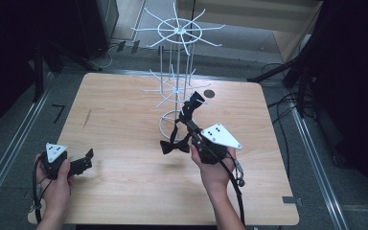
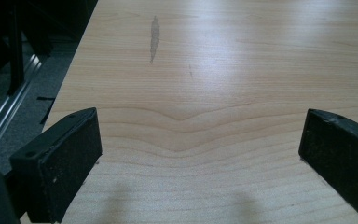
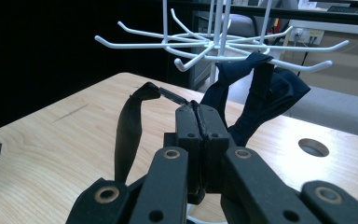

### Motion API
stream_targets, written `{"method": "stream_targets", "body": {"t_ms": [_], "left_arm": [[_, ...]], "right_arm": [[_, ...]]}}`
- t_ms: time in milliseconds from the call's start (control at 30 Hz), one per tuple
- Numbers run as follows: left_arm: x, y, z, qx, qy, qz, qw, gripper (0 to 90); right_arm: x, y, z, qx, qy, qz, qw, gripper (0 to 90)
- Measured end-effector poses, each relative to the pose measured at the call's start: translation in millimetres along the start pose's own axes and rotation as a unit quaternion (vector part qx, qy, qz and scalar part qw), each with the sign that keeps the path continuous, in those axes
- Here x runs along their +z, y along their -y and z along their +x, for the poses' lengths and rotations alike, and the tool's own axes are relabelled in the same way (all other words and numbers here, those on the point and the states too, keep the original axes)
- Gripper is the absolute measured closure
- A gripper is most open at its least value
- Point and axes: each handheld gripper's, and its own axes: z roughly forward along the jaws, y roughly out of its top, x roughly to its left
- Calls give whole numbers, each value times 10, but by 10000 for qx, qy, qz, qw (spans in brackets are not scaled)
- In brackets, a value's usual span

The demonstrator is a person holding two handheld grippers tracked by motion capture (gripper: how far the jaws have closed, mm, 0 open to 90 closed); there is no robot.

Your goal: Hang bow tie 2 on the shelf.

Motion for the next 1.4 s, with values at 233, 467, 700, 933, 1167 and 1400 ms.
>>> {"method": "stream_targets", "body": {"t_ms": [233,467,700,933,1167,1400], "left_arm": [[1,0,-2,1,-9,-5,10000,0],[1,0,-2,2,-10,-4,10000,0],[0,0,-3,4,-15,-7,10000,0],[-2,0,-3,7,-18,0,10000,0],[-1,0,-2,14,-16,2,10000,0],[-1,0,-2,14,-16,-1,10000,0]], "right_arm": [[-22,-42,-6,-1,0,-67,10000,900],[-50,-85,-8,-13,-8,-127,9999,900],[-83,-131,-1,-34,-7,-212,9998,900],[-92,-169,4,-31,-10,-256,9997,900],[-78,-214,-5,-41,15,-274,9996,900],[-15,-242,-25,-59,44,-212,9997,900]]}}
